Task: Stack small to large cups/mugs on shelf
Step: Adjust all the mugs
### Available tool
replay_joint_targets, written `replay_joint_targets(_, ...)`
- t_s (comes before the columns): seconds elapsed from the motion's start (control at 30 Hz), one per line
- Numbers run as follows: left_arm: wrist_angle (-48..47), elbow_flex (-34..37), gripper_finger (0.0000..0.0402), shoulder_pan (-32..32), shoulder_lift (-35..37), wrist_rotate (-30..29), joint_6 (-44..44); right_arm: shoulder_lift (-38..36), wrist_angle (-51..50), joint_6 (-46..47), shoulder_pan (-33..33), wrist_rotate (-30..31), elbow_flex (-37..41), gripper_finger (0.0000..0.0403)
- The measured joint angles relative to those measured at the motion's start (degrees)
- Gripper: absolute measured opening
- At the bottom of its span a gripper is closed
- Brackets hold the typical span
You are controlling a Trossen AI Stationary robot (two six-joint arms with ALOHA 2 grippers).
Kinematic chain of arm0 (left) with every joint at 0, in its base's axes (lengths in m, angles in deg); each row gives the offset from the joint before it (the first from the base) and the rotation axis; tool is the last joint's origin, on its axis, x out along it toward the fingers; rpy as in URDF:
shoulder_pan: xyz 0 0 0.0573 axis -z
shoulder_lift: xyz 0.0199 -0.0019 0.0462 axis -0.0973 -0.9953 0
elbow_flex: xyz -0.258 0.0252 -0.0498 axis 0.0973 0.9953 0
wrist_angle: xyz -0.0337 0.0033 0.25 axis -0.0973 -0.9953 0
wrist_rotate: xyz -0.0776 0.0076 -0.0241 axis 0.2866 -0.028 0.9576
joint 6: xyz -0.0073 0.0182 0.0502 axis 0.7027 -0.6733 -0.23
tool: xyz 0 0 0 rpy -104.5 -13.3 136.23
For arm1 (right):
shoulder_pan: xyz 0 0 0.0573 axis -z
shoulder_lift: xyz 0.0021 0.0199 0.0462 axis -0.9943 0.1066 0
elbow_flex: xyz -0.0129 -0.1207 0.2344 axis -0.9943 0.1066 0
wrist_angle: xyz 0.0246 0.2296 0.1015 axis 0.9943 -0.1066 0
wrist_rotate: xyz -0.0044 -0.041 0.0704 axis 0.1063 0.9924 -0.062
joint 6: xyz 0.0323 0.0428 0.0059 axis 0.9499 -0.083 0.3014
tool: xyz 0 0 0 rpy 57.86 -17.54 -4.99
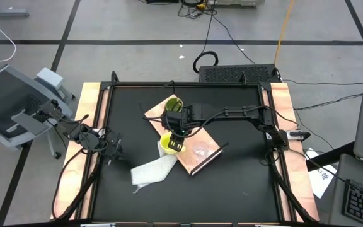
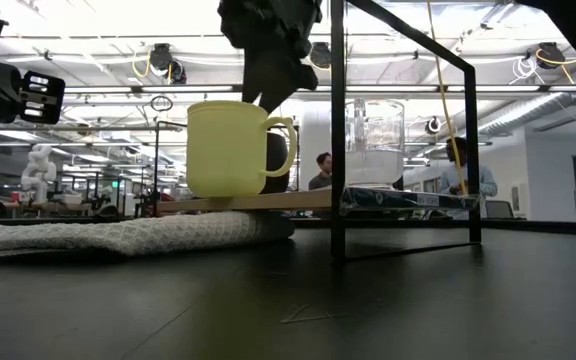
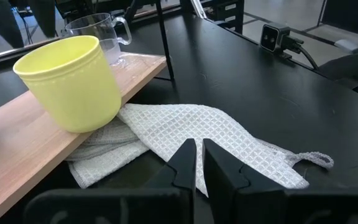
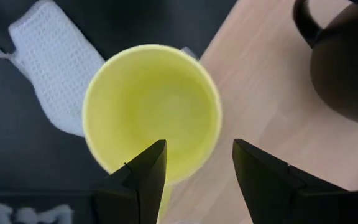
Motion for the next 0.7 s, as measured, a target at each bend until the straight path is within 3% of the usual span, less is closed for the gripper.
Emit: replay_joint_targets(0.7,0.0,0.0,0.0031,0.0,0.0,0.0,0.0,1.7,-1.3,-0.3,0.6,-0.9,0.0,0.0153)
